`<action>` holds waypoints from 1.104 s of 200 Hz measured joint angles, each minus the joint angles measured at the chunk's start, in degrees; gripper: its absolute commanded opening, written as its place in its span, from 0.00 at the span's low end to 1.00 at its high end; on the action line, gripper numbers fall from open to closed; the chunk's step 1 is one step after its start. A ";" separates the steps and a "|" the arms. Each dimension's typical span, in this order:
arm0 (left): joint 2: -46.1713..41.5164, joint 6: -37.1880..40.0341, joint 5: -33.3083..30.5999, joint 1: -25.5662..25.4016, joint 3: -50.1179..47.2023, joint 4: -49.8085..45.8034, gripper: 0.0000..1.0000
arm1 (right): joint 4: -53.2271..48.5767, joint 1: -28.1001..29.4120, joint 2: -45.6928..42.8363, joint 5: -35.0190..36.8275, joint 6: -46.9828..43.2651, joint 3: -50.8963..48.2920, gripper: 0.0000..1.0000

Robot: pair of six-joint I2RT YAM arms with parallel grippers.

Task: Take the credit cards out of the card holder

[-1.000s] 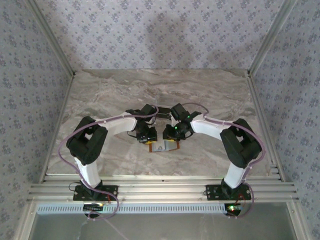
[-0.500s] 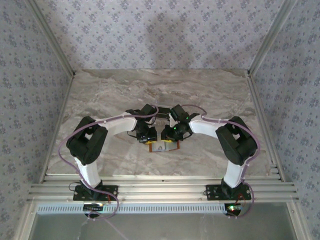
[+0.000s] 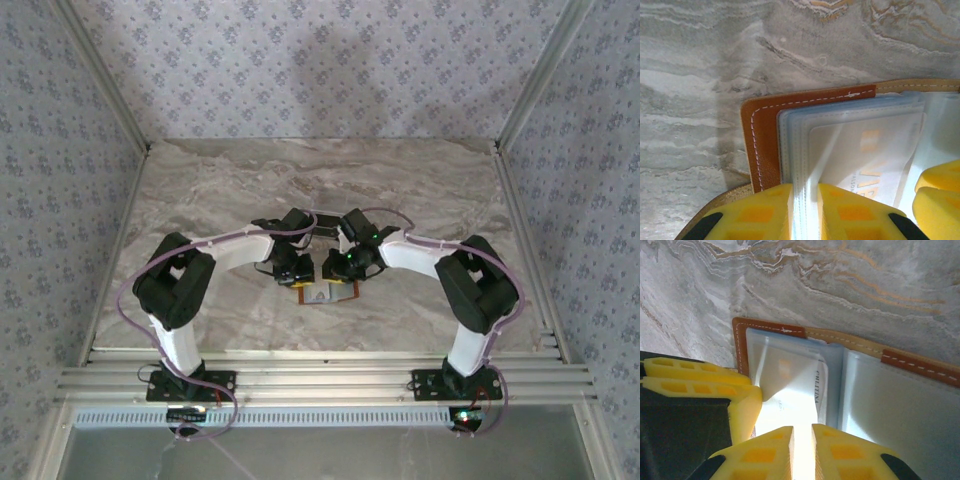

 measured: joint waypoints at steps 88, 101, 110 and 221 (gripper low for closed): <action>0.00 0.00 0.00 0.00 0.00 0.00 0.20 | -1.11 0.52 1.33 0.72 0.11 0.07 0.21; 0.00 0.00 0.00 0.00 0.00 0.00 0.20 | -1.16 0.70 1.33 0.83 0.09 0.22 0.21; 0.00 0.00 0.00 0.00 0.00 0.00 0.20 | -1.14 0.74 1.33 0.83 0.11 0.26 0.21; 0.00 0.00 -0.02 0.00 0.00 0.00 0.20 | -0.15 1.07 1.79 0.37 1.01 0.26 0.17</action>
